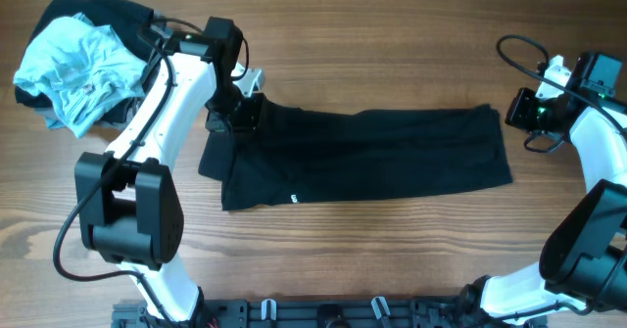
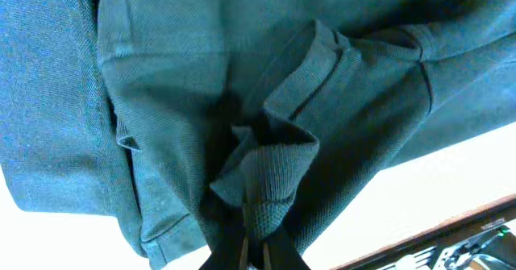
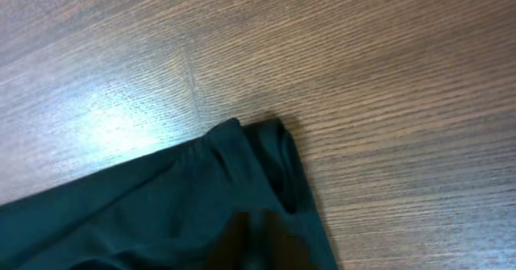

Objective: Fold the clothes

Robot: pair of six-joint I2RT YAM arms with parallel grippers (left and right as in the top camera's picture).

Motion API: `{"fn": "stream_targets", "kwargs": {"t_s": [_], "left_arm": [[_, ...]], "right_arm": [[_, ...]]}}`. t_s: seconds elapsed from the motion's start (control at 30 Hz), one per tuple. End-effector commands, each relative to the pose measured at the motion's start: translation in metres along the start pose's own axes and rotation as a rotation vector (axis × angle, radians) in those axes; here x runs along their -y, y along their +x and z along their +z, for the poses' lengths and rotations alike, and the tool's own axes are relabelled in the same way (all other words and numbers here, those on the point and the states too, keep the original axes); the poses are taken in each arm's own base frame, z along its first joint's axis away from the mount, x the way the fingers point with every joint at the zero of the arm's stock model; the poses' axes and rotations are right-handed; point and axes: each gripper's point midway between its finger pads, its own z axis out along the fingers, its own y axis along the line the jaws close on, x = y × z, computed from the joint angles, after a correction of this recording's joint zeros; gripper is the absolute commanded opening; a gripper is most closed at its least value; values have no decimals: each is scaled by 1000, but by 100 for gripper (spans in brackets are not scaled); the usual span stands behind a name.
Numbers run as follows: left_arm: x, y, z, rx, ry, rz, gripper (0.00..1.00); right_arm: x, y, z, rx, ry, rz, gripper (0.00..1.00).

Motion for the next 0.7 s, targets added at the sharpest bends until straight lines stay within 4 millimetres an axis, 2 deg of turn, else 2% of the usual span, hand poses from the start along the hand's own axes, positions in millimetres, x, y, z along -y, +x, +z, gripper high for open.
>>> {"fn": "stream_targets", "kwargs": {"t_s": [0.0, 0.07, 0.2, 0.37, 0.5, 0.57, 0.67], "left_arm": [[0, -1, -9, 30, -7, 36, 4], [3, -9, -10, 63, 5, 46, 4], [9, -19, -11, 105, 36, 59, 4], [9, -20, -11, 109, 36, 60, 4], [9, -20, -11, 109, 36, 60, 4], [9, -20, -11, 109, 36, 60, 4], [9, -21, -11, 113, 36, 62, 4]], "right_arm": [[-14, -1, -4, 4, -69, 15, 44], [-25, 5, 6, 5, -103, -9, 53], [-36, -4, 28, 43, -115, -93, 55], [-24, 5, 69, -3, -74, -97, 54], [-23, 3, 79, 7, -75, -98, 53], [-23, 3, 80, 7, -75, -100, 46], [-23, 6, 81, -4, -74, -97, 25]]}}
